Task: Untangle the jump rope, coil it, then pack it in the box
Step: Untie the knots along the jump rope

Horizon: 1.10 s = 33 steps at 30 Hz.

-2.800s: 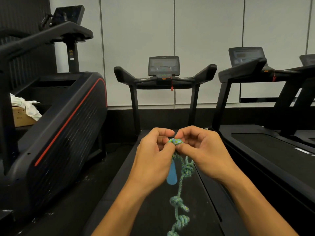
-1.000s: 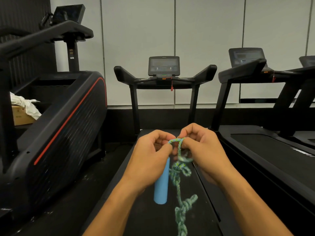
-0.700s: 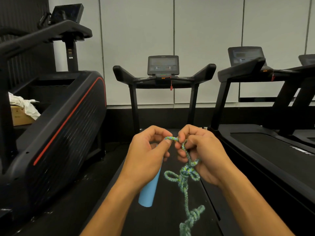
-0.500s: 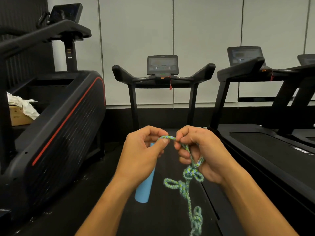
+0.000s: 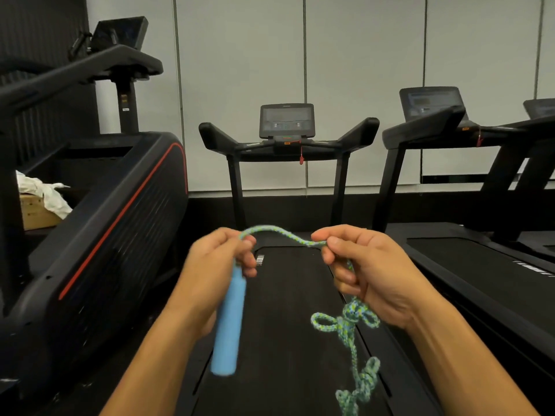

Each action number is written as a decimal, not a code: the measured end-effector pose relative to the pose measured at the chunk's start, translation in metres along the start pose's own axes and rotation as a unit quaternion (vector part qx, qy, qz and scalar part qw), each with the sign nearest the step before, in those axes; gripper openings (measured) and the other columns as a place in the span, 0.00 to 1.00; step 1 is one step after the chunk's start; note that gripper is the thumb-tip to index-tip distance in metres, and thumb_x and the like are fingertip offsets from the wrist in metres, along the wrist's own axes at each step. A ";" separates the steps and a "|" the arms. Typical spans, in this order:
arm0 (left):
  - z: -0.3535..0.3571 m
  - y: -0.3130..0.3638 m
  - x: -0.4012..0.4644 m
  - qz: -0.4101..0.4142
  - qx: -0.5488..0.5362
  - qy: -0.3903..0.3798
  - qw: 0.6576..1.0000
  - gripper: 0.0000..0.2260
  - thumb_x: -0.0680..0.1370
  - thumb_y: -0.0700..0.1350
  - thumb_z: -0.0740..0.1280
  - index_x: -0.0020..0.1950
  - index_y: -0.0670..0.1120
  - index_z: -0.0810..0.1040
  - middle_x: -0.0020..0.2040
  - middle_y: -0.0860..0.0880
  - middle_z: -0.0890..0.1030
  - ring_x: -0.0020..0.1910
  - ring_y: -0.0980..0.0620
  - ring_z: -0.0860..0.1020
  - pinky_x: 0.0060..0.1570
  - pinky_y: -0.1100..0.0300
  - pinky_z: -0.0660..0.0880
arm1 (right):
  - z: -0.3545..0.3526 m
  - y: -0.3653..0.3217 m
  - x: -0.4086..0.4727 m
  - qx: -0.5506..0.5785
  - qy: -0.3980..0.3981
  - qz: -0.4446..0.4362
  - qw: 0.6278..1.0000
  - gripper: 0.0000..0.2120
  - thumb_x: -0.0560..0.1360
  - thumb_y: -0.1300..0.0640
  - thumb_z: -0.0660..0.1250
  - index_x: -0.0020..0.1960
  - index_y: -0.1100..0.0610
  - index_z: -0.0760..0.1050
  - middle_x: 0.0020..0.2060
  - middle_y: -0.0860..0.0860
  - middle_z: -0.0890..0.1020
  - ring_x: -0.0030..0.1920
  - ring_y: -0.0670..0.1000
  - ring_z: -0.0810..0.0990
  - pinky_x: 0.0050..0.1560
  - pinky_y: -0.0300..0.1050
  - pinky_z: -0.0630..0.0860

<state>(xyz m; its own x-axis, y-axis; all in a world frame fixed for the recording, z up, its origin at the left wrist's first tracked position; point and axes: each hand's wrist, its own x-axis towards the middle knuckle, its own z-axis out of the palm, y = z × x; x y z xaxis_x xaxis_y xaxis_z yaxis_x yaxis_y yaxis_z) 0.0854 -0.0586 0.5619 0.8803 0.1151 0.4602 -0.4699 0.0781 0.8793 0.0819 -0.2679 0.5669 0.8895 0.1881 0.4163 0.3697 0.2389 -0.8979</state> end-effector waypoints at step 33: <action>0.016 -0.001 -0.022 0.035 0.050 -0.203 0.977 0.14 0.70 0.45 0.69 0.55 0.44 0.79 0.40 0.46 0.81 0.34 0.52 0.80 0.32 0.59 0.76 | 0.036 -0.004 -0.014 0.029 -0.040 0.020 0.999 0.08 0.74 0.68 0.68 0.45 0.60 0.70 0.36 0.65 0.82 0.28 0.56 0.83 0.30 0.49 0.83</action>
<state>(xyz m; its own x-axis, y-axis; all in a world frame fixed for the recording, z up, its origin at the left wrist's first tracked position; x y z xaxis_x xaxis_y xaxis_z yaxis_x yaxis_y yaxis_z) 0.0676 -0.0771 0.5531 0.8085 -0.2880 0.5133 -0.5397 -0.0150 0.8417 0.0586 -0.2369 0.5697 0.8784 0.2733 0.3921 0.3160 0.2834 -0.9054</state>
